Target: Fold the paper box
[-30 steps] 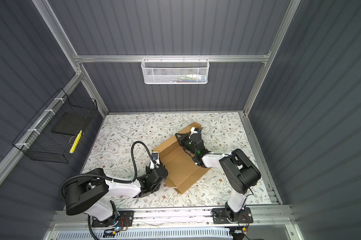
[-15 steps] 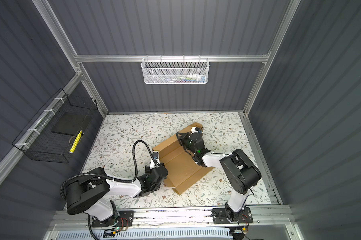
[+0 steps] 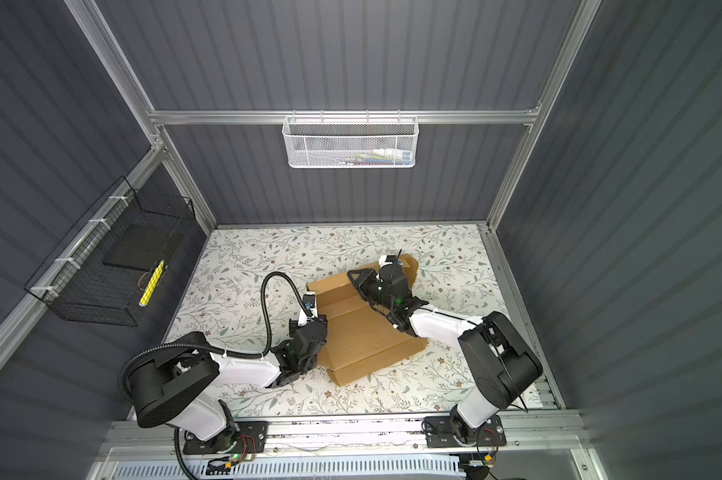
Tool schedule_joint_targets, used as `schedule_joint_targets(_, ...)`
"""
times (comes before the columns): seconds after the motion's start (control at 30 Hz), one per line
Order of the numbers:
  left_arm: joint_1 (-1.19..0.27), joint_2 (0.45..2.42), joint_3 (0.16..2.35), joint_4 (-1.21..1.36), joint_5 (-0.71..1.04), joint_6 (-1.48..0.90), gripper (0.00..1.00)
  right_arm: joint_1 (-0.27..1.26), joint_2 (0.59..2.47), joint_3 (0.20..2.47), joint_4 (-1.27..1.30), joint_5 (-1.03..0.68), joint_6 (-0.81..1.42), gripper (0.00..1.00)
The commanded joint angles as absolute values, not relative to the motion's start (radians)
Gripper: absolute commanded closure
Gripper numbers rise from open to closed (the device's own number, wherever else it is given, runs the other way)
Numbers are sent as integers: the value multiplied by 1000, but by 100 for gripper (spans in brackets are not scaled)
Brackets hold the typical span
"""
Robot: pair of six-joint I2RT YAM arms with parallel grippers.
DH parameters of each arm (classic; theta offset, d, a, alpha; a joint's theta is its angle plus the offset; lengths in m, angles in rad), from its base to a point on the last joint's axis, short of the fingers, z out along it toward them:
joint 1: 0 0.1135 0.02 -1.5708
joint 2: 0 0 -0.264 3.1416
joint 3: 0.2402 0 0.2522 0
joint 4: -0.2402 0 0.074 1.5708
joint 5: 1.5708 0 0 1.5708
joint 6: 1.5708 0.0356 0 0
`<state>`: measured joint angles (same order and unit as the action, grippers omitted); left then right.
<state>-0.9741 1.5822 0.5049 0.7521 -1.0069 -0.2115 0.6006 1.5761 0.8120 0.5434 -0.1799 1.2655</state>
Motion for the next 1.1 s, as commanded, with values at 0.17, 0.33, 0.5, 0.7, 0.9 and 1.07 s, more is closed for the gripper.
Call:
schedule_joint_targets(0.17,-899,1564,494,851,-963,-143,100,604,1504,836,362,-158,1141,54)
schedule_joint_targets(0.33,-860,1586,504,875,-940,-130,100,617,1472,803,342,-155,1126,50)
schedule_joint_targets(0.5,-829,1600,511,897,-897,-108,100,641,1427,752,326,-132,1108,48)
schedule_joint_targets(0.7,-790,1606,486,951,-792,-70,100,652,1334,728,253,-99,1036,47)
schedule_joint_targets(0.9,-737,1600,455,979,-622,-50,100,652,1249,775,135,-48,911,45)
schedule_joint_targets(1.07,-704,1595,452,975,-471,-17,100,650,1248,867,64,-67,808,44)
